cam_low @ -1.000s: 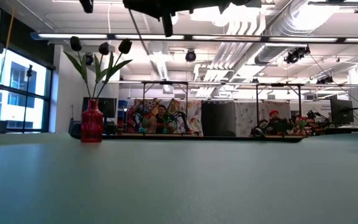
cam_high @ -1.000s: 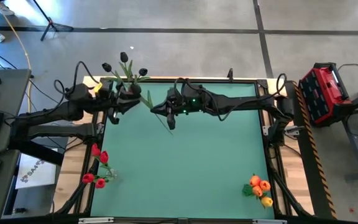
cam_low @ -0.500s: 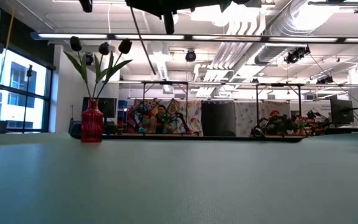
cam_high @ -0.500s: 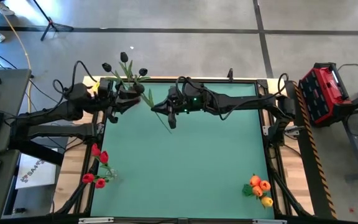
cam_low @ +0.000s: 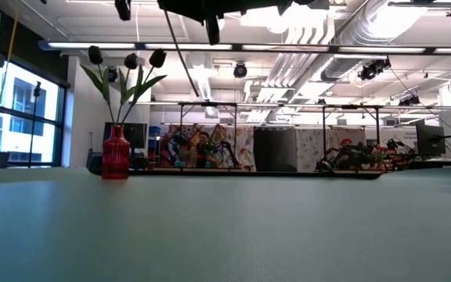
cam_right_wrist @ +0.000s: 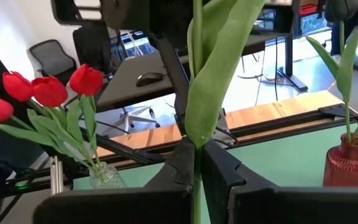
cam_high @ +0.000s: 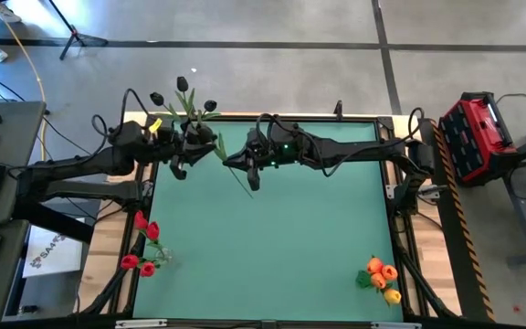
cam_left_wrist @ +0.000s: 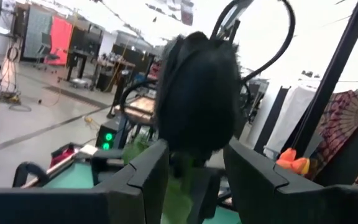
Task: Sort flowers into vase by color
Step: Put the black flower into the red vase
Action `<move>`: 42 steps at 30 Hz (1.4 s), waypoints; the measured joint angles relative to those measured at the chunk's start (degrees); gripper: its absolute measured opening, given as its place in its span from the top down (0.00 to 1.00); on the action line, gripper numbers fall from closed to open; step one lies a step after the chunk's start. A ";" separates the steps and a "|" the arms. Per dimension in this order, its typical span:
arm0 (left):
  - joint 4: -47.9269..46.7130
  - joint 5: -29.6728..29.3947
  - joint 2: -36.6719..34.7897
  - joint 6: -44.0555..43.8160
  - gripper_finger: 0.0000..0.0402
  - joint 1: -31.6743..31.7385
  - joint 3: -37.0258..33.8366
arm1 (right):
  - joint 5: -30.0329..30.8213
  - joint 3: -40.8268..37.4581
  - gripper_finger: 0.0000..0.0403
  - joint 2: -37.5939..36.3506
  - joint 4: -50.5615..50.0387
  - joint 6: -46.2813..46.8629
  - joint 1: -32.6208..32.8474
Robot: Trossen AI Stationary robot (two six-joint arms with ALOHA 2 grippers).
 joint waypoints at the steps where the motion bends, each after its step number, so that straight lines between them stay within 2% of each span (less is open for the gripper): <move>1: 0.71 0.01 0.11 0.01 0.65 0.00 0.00 | -0.01 0.00 1.00 0.00 -0.14 0.02 0.00; 6: 1.06 0.00 -0.02 0.05 0.70 0.02 0.00 | -0.04 0.00 1.00 0.00 -0.62 0.07 0.00; 10: -1.32 -3.90 -0.82 0.04 0.80 0.09 0.00 | -0.07 0.00 1.00 -0.02 -0.57 0.11 -0.02; 16: -2.20 -4.50 -1.01 0.38 0.97 0.09 0.00 | -0.21 0.00 1.00 -0.02 -0.49 0.86 -0.06; 24: -1.49 -4.58 -1.23 0.08 0.99 0.09 0.02 | -2.76 0.00 0.98 -0.02 1.20 5.17 -0.89; 27: -2.86 -6.05 -2.05 0.95 1.00 0.09 0.02 | -3.53 0.00 0.92 -0.03 2.20 8.04 -1.49; 30: -7.59 -12.52 -4.73 4.97 1.00 -0.04 0.04 | -2.94 -0.04 0.82 -1.15 1.11 9.24 -2.69; 36: -15.25 -24.58 -10.77 13.34 1.00 -1.42 0.04 | 2.07 -0.02 0.62 -4.52 -11.61 8.06 -6.45; 42: -20.14 -30.01 -14.45 16.08 1.00 -1.62 0.04 | 1.64 -0.01 0.55 -5.49 -16.64 7.48 -9.57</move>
